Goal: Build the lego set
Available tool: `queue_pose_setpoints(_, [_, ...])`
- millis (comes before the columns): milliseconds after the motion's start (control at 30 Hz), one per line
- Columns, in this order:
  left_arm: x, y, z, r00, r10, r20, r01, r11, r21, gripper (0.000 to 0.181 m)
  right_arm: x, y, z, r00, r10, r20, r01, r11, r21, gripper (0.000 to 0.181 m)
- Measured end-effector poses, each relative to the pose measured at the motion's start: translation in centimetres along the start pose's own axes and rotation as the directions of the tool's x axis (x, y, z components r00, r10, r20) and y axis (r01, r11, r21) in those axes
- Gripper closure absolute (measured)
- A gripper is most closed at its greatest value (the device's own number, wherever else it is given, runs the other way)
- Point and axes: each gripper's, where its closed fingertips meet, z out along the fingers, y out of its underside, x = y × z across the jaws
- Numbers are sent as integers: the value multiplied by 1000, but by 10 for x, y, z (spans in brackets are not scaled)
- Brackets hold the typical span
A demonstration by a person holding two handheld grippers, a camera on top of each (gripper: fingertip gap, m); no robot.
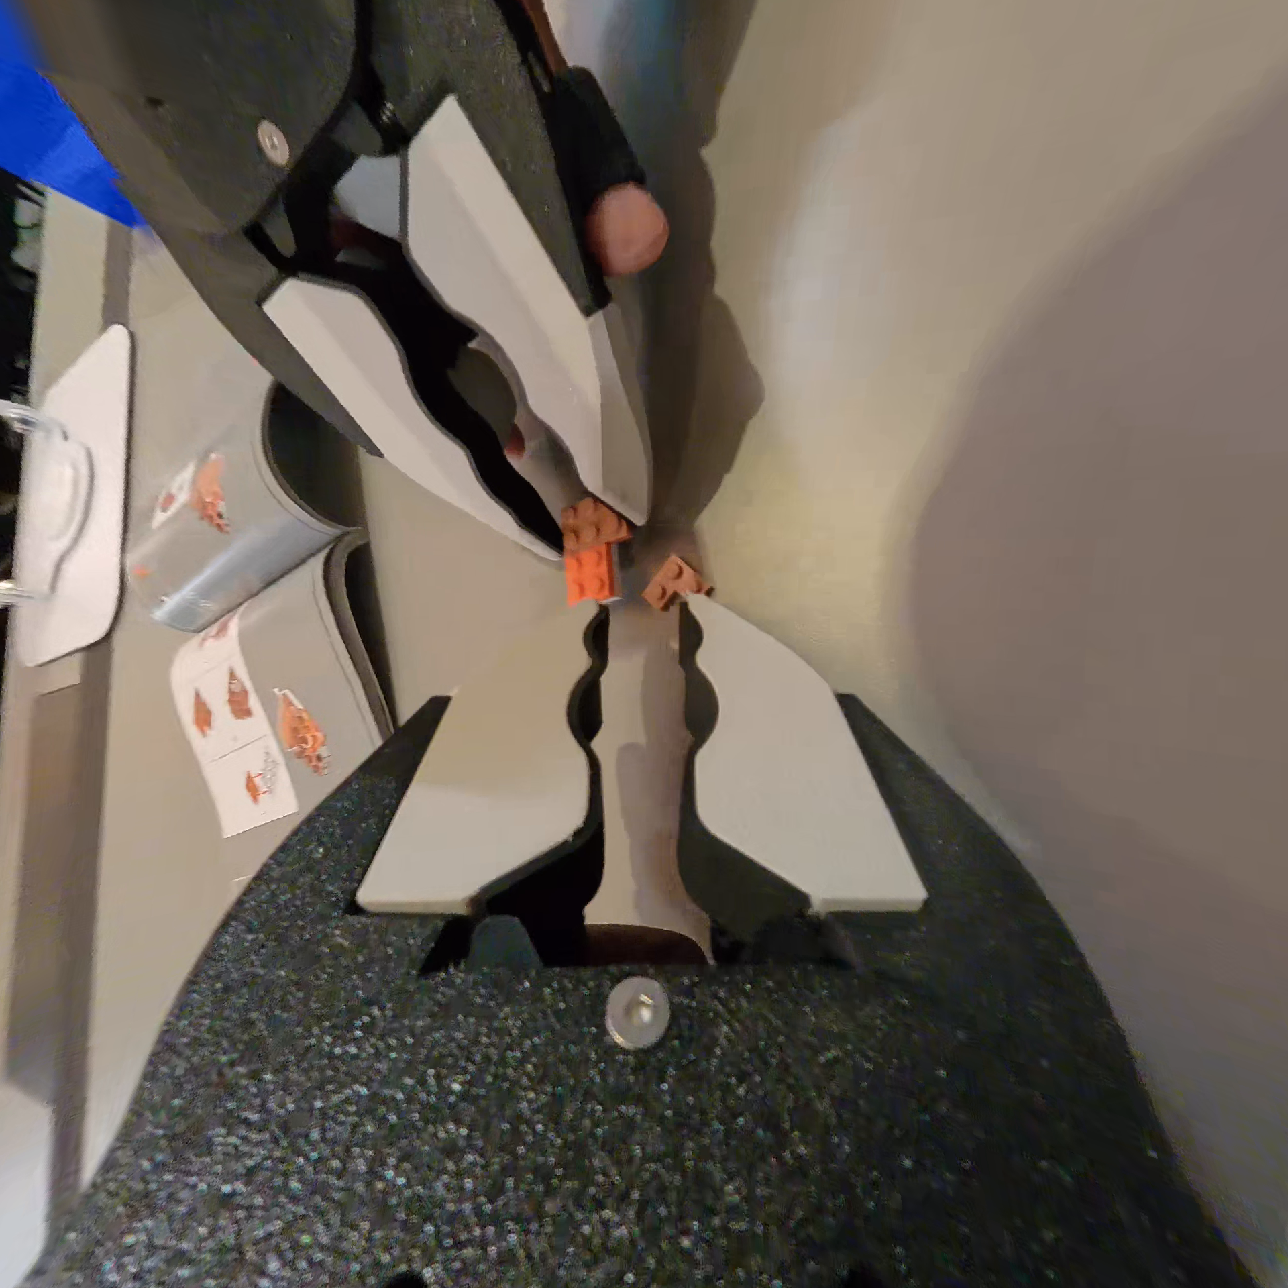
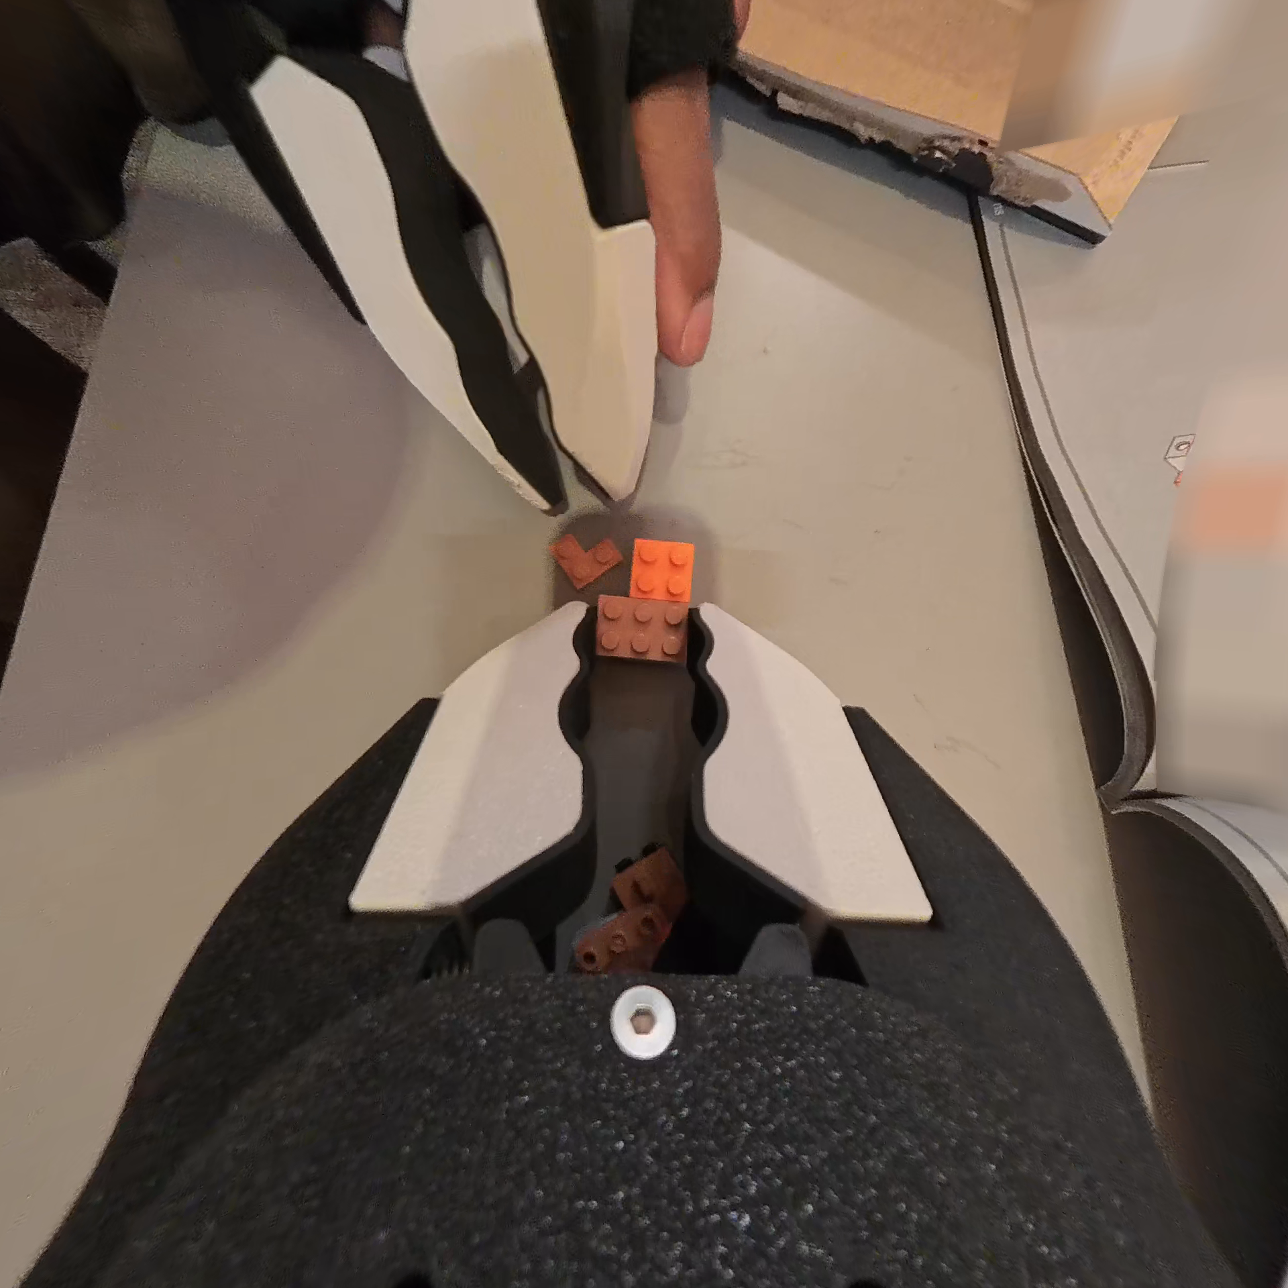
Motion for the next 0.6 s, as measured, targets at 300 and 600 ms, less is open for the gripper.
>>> queue_pose_setpoints(300, [6,4,13,980,-78,-181,76,997,-18,153,0,4,-10,1000,1,25,-1,1000,0,157])
queue_pose_setpoints(600, [12,-2,18,957,-131,-260,141,990,19,162,-2,7,-21,1000,-5,29,5,1000,17,157])
